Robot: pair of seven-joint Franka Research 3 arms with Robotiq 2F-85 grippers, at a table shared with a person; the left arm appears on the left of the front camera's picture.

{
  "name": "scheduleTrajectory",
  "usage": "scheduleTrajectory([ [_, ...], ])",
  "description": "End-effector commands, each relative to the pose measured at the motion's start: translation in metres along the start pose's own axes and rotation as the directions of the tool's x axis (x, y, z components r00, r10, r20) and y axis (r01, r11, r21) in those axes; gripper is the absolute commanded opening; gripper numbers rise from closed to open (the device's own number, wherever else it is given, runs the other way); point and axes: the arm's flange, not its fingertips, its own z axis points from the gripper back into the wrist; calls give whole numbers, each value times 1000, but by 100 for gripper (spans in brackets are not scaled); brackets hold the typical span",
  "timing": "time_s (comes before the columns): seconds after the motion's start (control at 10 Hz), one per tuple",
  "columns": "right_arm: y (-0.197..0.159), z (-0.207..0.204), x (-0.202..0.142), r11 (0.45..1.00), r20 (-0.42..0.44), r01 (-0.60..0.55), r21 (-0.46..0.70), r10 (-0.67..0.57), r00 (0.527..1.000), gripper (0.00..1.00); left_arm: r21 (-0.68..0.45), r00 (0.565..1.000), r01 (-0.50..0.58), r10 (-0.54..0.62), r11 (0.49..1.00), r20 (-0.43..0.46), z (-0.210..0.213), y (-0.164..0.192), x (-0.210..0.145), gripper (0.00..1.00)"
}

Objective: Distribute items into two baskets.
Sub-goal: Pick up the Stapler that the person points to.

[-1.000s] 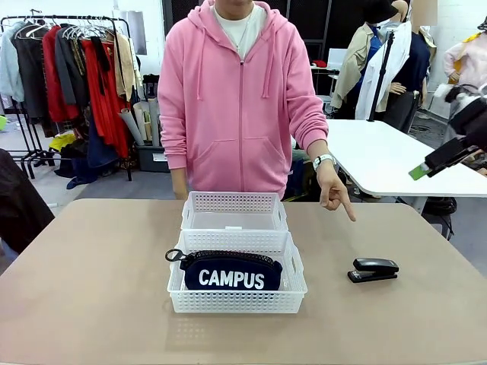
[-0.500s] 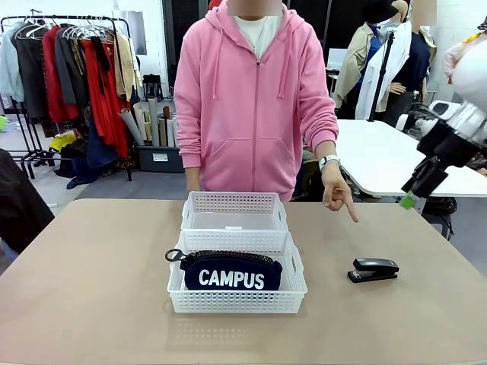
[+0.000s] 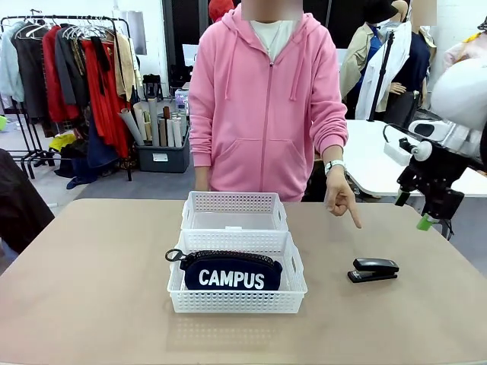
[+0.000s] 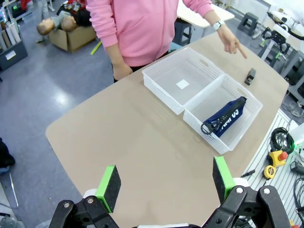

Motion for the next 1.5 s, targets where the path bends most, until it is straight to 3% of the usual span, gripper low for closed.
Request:
scheduleTrajectory([
  [0.0, -3, -16, -2, 996, 14, -80, -32, 80, 997, 100, -1, 1000, 6, -6, 1000, 7, 0, 0, 1, 100],
  [0.3, -9, -43, 5, 994, -20, -80, -75, 78, 997, 100, -1, 1000, 6, -6, 1000, 7, 0, 0, 1, 100],
  [1.4, -11, -112, 11, 986, 12, -135, 96, 134, 991, 100, -1, 1000, 6, -6, 1000, 7, 0, 0, 1, 100],
])
